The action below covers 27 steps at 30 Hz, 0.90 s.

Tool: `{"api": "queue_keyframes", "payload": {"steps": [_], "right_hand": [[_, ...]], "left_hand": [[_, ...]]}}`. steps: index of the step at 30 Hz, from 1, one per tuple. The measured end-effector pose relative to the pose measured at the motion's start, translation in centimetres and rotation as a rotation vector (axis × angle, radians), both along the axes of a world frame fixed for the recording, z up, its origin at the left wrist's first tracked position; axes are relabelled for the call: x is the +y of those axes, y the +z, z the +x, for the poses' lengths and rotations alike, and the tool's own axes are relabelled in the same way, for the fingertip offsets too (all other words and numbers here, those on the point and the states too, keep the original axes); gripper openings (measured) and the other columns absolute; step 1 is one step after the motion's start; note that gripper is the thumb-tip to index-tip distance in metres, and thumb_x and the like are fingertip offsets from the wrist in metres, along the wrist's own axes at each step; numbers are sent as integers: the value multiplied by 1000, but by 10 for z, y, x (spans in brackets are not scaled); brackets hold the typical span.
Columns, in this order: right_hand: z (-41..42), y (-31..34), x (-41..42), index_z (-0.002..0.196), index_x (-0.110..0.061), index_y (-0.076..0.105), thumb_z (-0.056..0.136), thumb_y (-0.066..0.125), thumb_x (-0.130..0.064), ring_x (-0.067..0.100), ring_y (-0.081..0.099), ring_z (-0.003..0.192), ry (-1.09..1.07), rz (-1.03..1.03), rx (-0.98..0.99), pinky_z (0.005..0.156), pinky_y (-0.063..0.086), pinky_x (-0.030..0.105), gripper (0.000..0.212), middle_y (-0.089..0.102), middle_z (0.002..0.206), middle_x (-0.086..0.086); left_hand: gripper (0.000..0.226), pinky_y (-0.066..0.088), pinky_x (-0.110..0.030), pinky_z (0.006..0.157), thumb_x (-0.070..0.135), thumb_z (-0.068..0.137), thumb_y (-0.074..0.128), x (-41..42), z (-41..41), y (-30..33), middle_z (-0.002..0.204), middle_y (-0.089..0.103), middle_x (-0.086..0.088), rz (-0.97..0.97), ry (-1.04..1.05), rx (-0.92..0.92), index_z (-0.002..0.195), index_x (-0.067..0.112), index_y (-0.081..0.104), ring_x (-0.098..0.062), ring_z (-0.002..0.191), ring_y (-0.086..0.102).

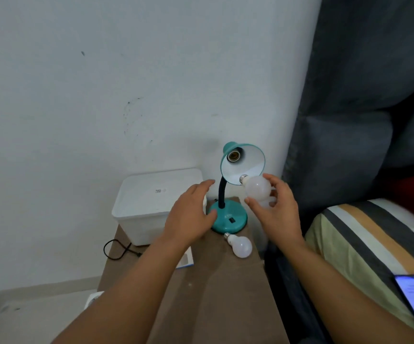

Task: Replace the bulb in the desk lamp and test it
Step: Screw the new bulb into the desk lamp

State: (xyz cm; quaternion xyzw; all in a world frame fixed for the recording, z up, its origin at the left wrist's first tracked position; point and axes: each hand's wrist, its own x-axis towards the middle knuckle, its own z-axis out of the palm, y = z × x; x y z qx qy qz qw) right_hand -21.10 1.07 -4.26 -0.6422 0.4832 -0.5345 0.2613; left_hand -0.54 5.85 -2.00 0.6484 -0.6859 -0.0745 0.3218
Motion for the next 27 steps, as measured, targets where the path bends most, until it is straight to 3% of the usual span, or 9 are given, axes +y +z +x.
{"api": "queue_keyframes", "payload": {"steps": [4, 8, 10, 12, 14, 19, 22, 27], "right_hand": [[7, 2, -20, 134, -30, 51, 77, 83, -29, 11, 55, 107, -35, -53, 53, 90, 50, 28, 65, 55, 129, -9], [21, -1, -40, 133, -33, 52, 77, 83, -31, 10, 53, 102, -35, -90, 71, 85, 44, 14, 64, 57, 126, -12], [27, -1, -47, 133, -31, 53, 78, 83, -33, 12, 53, 104, -41, -104, 76, 86, 44, 15, 63, 58, 125, -9], [31, 0, -53, 132, -30, 52, 78, 82, -35, 13, 54, 106, -53, -125, 80, 89, 49, 27, 62, 58, 126, -10], [33, 1, -58, 132, -30, 52, 78, 81, -36, 12, 54, 105, -56, -144, 86, 89, 50, 30, 61, 57, 124, -12], [32, -1, -67, 131, -29, 52, 77, 82, -33, 8, 54, 102, -56, -170, 112, 86, 48, 23, 62, 55, 123, -11], [30, -3, -71, 130, -25, 54, 76, 83, -28, 3, 50, 96, -45, -182, 111, 81, 41, 10, 61, 52, 118, -15], [30, -3, -73, 130, -24, 53, 75, 85, -31, 3, 54, 93, -12, -177, 138, 75, 44, 6, 64, 54, 122, -11]], "left_hand": [[89, 40, -23, 92, 27, 82, 75, -30, -6, 10, 142, 48, 4, -10, -37, 18, 153, 39, 23, -15, 124, 52], [114, 43, -26, 95, 24, 76, 81, -57, -5, 13, 148, 42, 2, 1, -100, 14, 154, 49, 2, -16, 125, 49], [121, 43, -25, 95, 19, 75, 83, -68, -3, 12, 149, 39, 3, 17, -130, 33, 152, 53, -4, -15, 125, 48], [122, 48, -29, 97, 15, 75, 82, -77, -2, 11, 148, 39, 3, 7, -156, 40, 152, 54, -4, -15, 122, 51], [120, 52, -36, 98, 12, 76, 82, -85, -2, 10, 144, 42, 3, -23, -186, 23, 153, 53, -1, -16, 118, 54], [108, 54, -38, 92, 10, 79, 79, -98, 2, 6, 133, 49, 7, -88, -238, -3, 155, 47, 12, -13, 102, 57], [104, 54, -34, 93, 12, 81, 77, -102, 4, 6, 123, 47, 13, -130, -258, -1, 155, 48, 13, -12, 99, 58], [99, 54, -31, 92, 15, 83, 79, -106, 6, 6, 131, 49, 6, -156, -281, -37, 154, 47, 18, -10, 98, 58]]}}
